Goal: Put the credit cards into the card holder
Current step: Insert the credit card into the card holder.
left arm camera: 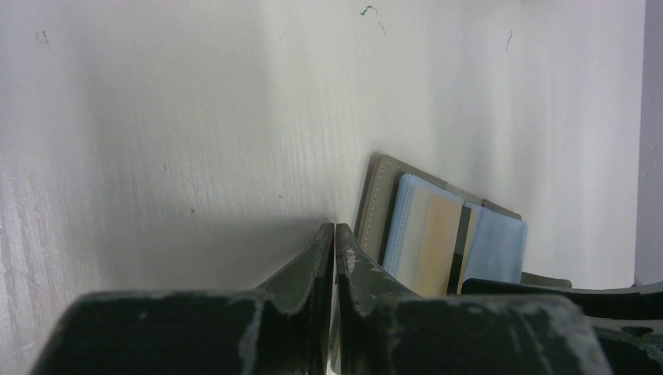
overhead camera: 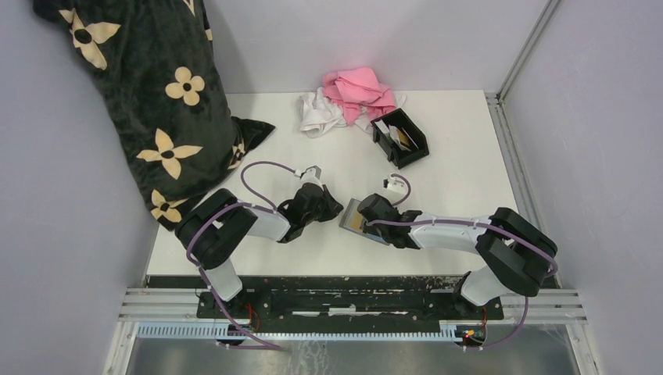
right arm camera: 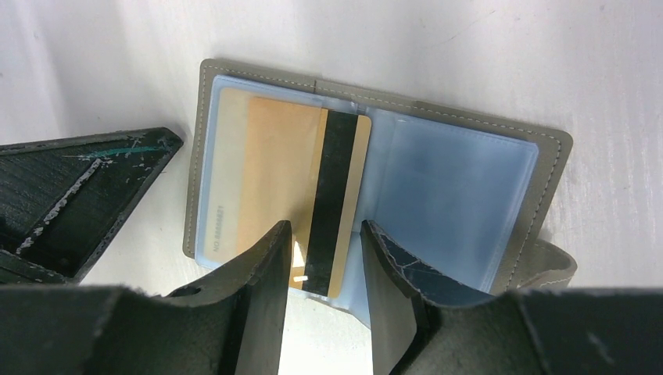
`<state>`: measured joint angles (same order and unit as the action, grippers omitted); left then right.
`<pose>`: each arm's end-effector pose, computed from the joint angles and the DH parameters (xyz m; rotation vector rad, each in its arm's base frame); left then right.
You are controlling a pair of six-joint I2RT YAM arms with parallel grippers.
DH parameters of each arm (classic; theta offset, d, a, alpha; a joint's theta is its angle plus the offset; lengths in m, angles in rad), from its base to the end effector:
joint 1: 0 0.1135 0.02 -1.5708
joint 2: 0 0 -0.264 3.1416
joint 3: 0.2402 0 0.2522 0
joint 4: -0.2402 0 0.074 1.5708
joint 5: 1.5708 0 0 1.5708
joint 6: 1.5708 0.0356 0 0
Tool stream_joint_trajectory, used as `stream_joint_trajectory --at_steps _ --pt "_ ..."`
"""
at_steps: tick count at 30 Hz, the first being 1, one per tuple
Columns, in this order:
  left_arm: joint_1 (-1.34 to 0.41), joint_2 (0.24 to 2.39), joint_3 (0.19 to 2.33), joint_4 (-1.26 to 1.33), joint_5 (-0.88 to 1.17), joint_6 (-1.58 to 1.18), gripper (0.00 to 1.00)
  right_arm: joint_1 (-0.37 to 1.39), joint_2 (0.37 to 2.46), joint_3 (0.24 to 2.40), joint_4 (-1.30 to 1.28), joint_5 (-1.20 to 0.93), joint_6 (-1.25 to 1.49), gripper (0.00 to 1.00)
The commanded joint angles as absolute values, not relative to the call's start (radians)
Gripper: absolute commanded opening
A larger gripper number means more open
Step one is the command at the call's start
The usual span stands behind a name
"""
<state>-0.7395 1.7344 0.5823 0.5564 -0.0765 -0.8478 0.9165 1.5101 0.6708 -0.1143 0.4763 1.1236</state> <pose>0.2294 -0.2056 0.1131 -0.1699 2.2784 -0.8022 0.1793 0.2070 0.1487 0.4333 2.3708 0.3475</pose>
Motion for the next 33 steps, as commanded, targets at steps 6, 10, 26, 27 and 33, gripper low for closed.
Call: stream_joint_trajectory --at_steps 6,10,26,27,33 --pt "-0.769 1.8 0.5 0.313 -0.061 -0.876 0.12 0.933 1.473 0.632 -0.165 0.486 1.112 0.45" --pt "-0.775 1.804 0.499 0.322 -0.058 -0.881 0.12 0.933 1.482 0.643 -0.168 0.484 1.109 0.45" --pt "-0.815 1.803 0.491 0.345 -0.049 -0.889 0.1 0.944 1.545 0.712 -0.183 0.475 1.102 0.37" --pt "-0.819 1.805 0.491 0.347 -0.048 -0.892 0.1 0.946 1.549 0.718 -0.19 0.477 1.101 0.37" --pt "-0.832 1.807 0.488 0.35 -0.046 -0.897 0.1 0.946 1.58 0.755 -0.212 0.476 1.089 0.36"
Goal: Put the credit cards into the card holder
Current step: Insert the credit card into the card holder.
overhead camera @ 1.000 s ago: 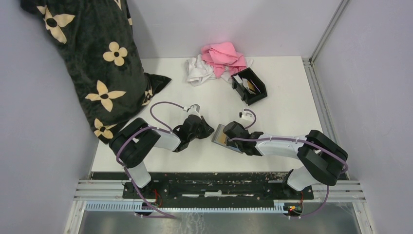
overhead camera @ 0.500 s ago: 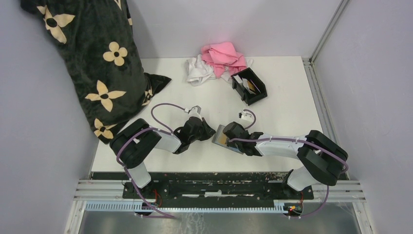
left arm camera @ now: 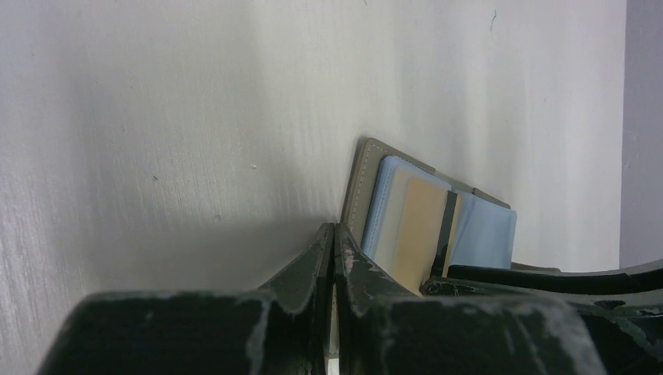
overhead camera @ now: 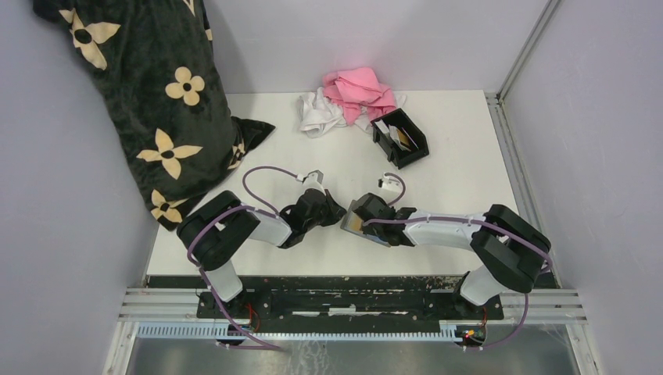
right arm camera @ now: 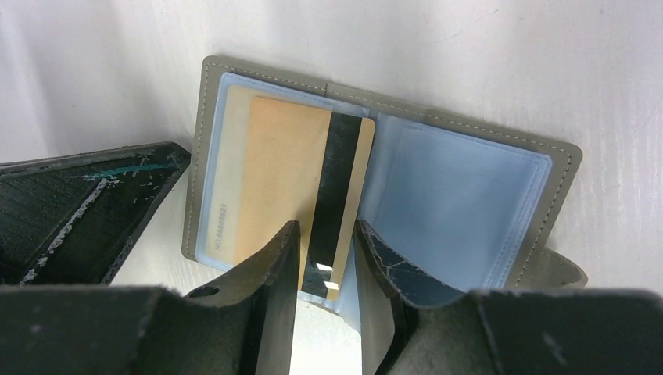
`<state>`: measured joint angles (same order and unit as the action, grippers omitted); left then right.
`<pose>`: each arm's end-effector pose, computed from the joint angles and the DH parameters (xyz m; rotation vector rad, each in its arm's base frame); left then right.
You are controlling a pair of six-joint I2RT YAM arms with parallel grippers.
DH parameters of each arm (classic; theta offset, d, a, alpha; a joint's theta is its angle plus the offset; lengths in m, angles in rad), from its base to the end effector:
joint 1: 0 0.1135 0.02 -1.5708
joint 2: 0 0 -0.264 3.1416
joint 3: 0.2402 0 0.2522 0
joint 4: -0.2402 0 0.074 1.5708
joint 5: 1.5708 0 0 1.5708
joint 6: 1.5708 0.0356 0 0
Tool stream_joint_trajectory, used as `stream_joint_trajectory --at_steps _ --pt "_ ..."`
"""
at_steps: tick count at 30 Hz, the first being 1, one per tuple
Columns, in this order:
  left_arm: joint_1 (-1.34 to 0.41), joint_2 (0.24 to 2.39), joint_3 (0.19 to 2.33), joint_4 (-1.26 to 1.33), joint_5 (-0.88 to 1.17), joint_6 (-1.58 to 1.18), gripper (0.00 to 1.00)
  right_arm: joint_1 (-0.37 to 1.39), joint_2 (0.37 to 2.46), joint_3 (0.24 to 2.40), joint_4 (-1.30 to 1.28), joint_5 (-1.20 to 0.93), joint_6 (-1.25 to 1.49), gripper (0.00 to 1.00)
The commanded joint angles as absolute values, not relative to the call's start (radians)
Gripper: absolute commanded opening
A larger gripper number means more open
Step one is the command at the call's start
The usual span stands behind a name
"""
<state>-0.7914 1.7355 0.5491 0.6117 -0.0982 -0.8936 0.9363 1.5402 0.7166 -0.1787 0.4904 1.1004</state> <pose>0.2152 -0.2128 0.1099 -0.1768 2.2671 -0.8481 0.1790 0.2149 0.1496 0.3750 2.3997 0.2843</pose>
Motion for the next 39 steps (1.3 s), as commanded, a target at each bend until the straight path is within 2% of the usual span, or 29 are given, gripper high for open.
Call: stream_joint_trajectory --at_steps 1,16,39 --pt "-0.834 1.806 0.489 0.35 -0.046 -0.897 0.1 0.946 1.584 0.76 -0.214 0.476 1.088 0.36" --pt "-0.842 1.787 0.489 0.341 -0.048 -0.9 0.08 0.967 1.587 0.82 -0.263 0.494 1.06 0.36" --pt "-0.85 1.747 0.482 0.32 -0.08 -0.911 0.04 0.981 1.67 0.904 -0.266 0.524 1.015 0.27"
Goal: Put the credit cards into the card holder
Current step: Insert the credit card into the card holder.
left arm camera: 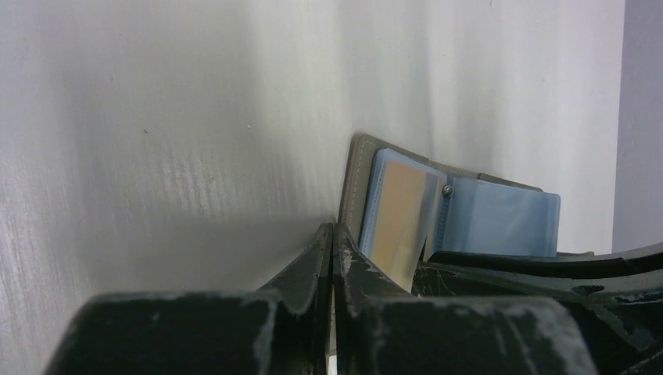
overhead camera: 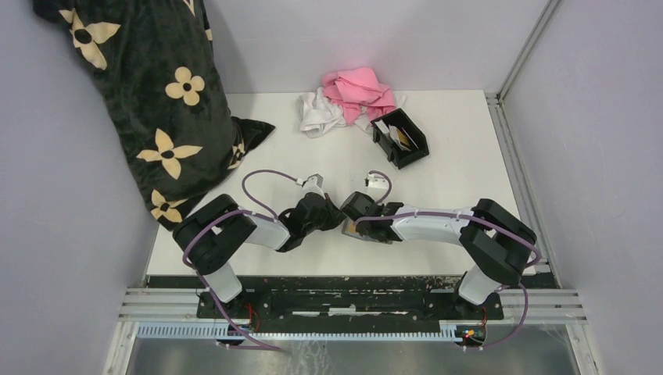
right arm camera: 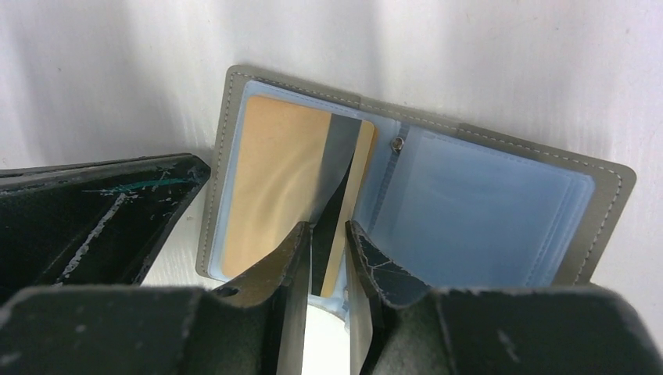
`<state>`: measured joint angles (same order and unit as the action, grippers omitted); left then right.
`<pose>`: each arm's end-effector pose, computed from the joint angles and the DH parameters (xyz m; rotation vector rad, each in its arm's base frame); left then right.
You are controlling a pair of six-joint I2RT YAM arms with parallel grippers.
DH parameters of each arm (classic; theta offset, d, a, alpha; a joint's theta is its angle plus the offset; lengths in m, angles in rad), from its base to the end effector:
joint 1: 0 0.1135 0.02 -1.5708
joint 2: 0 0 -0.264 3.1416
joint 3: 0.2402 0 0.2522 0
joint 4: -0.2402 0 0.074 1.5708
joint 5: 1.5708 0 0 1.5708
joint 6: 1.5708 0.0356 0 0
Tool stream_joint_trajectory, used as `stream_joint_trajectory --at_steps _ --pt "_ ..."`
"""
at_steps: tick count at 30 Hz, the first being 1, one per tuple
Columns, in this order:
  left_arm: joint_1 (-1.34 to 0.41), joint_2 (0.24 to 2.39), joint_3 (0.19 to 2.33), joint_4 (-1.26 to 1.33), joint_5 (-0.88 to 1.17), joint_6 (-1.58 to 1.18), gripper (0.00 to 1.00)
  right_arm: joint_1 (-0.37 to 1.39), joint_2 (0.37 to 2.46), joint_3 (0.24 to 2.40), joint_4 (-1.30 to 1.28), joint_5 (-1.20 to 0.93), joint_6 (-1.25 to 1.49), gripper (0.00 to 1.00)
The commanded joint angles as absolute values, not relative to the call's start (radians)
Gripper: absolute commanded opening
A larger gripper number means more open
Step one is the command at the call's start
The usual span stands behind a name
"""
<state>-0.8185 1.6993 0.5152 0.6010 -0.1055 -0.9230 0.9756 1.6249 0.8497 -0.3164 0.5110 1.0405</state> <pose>0.2030 -0.2114 0.1108 -0.1844 2.2816 -0.8643 0.1824 0.2384 0.1553 0.2365 2.4517 0.1653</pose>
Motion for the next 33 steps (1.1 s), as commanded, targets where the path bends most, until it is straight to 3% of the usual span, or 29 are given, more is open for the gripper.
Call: stream_joint_trajectory --at_steps 1,12,18,33 --pt "-0.849 1.745 0.486 0.312 -0.088 -0.911 0.04 0.981 1.677 0.918 -0.267 0.524 1.008 0.27" --pt "-0.833 1.73 0.531 0.269 -0.14 -0.9 0.04 0.957 1.705 0.966 -0.266 0.524 0.939 0.28" --pt "-0.83 1.717 0.526 0.265 -0.151 -0.905 0.04 0.955 1.656 0.952 -0.308 0.552 0.918 0.37" --pt "-0.83 1.622 0.516 0.237 -0.173 -0.905 0.06 0.955 1.516 0.902 -0.349 0.584 0.875 0.45"
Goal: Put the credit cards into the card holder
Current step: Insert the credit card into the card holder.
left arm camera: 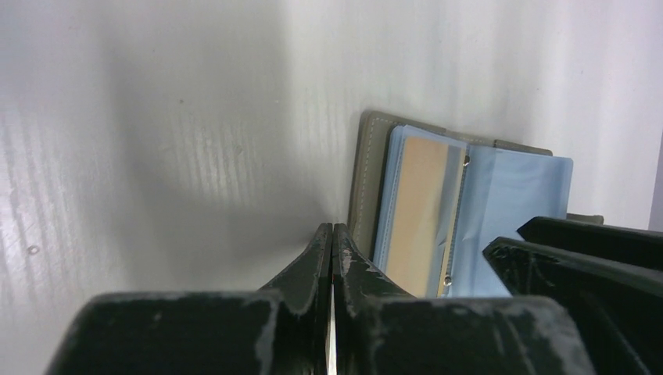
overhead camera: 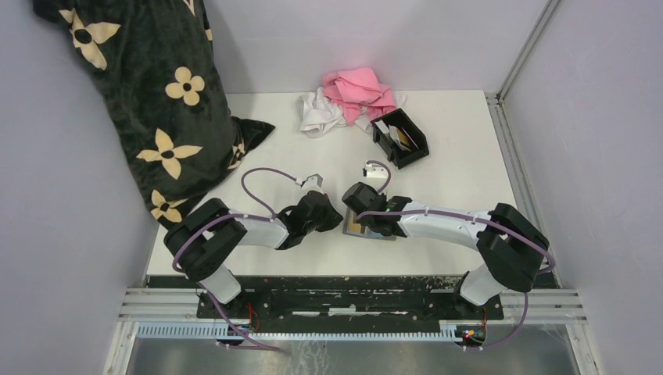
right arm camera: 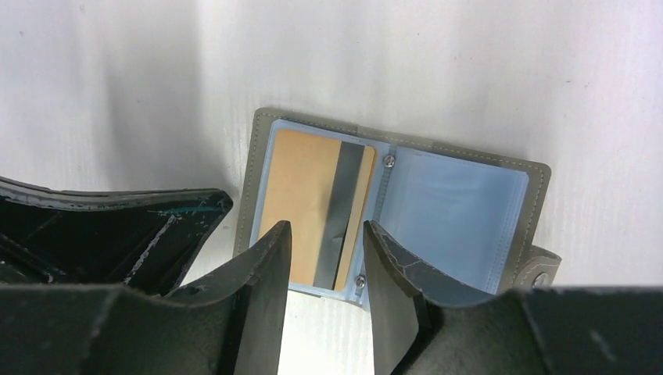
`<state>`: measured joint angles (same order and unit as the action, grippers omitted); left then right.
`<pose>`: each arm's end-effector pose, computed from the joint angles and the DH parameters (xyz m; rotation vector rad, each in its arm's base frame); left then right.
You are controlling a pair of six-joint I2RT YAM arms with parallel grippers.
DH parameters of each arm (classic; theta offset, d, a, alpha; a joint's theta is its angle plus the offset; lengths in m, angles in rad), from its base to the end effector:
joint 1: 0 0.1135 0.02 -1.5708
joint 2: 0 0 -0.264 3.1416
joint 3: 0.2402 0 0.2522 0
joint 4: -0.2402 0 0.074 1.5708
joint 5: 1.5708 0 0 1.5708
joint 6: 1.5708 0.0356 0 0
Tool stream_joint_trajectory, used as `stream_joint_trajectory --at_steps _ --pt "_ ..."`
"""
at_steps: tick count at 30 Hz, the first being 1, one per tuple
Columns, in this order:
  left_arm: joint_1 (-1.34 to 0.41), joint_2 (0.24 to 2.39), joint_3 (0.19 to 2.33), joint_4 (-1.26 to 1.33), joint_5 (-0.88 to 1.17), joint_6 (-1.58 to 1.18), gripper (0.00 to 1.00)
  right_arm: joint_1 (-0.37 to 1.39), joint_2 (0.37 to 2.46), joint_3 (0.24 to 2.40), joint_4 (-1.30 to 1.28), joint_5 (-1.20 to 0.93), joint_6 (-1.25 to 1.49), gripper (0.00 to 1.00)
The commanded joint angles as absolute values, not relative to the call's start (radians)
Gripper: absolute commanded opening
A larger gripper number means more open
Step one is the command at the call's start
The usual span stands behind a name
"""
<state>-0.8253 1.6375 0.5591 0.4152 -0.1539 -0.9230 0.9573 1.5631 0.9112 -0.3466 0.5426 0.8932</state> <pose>0.2023 -0.2111 0.1222 -0.2021 2.3328 -0.7596 0.1910 0.2394 0.1887 0.1181 2.3775 0.1605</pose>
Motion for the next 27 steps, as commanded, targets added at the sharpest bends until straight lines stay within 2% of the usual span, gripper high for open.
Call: stream_joint_trajectory --at_steps 1,12,17,23,27 --pt "-0.829 1.614 0.515 0.232 -0.178 -0.904 0.06 0.954 1.509 0.901 -0.351 0.587 0.874 0.45" --pt "-0.829 1.526 0.497 0.222 -0.188 -0.899 0.08 0.955 1.495 0.887 -0.379 0.588 0.901 0.46" --pt "-0.83 1.457 0.478 0.233 -0.182 -0.89 0.09 0.951 1.446 0.872 -0.377 0.636 0.907 0.43" --pt "-0.83 1.357 0.522 0.177 -0.209 -0.853 0.11 0.853 1.38 0.935 -0.417 0.64 0.827 0.42" --pt "-0.83 1.339 0.574 0.156 -0.224 -0.839 0.21 0.744 1.374 1.017 -0.421 0.587 0.728 0.44"
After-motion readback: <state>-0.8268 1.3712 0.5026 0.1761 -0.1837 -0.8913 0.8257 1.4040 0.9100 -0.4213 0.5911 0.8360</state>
